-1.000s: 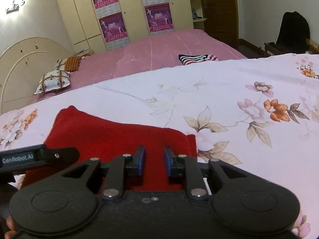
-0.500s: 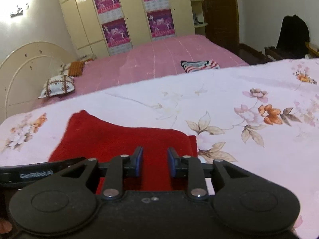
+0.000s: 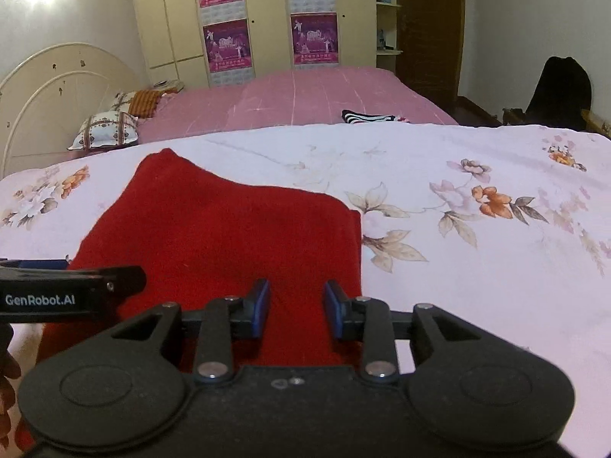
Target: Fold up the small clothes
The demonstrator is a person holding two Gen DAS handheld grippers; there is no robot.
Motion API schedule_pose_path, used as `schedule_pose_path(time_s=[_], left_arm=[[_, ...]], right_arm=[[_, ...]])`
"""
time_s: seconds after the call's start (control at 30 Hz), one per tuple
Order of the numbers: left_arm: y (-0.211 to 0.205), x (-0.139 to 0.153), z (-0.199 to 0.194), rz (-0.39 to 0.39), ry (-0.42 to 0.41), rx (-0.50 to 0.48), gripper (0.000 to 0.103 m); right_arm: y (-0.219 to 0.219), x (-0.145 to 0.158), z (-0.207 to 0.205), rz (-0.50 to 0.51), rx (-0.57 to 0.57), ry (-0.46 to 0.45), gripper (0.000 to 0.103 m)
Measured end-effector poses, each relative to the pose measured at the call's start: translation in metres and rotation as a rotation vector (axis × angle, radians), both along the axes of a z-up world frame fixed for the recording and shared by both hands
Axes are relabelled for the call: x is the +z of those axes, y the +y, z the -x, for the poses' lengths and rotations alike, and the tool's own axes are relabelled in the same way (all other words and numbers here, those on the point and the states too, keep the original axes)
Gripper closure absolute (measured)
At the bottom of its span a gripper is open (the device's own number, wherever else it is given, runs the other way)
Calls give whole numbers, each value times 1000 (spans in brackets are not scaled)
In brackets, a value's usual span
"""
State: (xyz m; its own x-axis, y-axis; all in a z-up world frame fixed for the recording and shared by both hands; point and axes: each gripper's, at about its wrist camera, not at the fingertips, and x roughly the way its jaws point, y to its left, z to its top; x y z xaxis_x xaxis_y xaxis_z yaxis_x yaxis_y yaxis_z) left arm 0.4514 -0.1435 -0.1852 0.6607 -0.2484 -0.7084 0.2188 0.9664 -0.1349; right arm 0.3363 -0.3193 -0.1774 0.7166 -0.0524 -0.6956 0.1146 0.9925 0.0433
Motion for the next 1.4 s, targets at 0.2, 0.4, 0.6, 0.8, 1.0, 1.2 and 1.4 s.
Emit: schedule_pose_path(time_s=[0.2, 0.4, 0.6, 0.8, 1.0, 1.2, 1.4], left_arm=[[2, 8, 26, -3, -22, -32, 3], [-1, -7, 44, -33, 12, -54, 3], [-2, -7, 57, -44, 19, -60, 3], [4, -1, 74, -25, 26, -70, 3], [14, -14, 93, -20, 63, -71, 3], [20, -24, 97, 16, 110, -59, 3], [30, -16, 106, 49, 128, -59, 3]], right_arm=[[-2, 19, 21, -31, 6, -42, 69], [10, 16, 44, -25, 35, -40, 62], [16, 11, 55, -27, 22, -22, 62], [17, 23, 78, -31, 27, -50, 62], [18, 18, 100, -1, 36, -29, 62], [13, -8, 111, 7, 10, 51, 61], [12, -4, 119, -5, -25, 56, 61]])
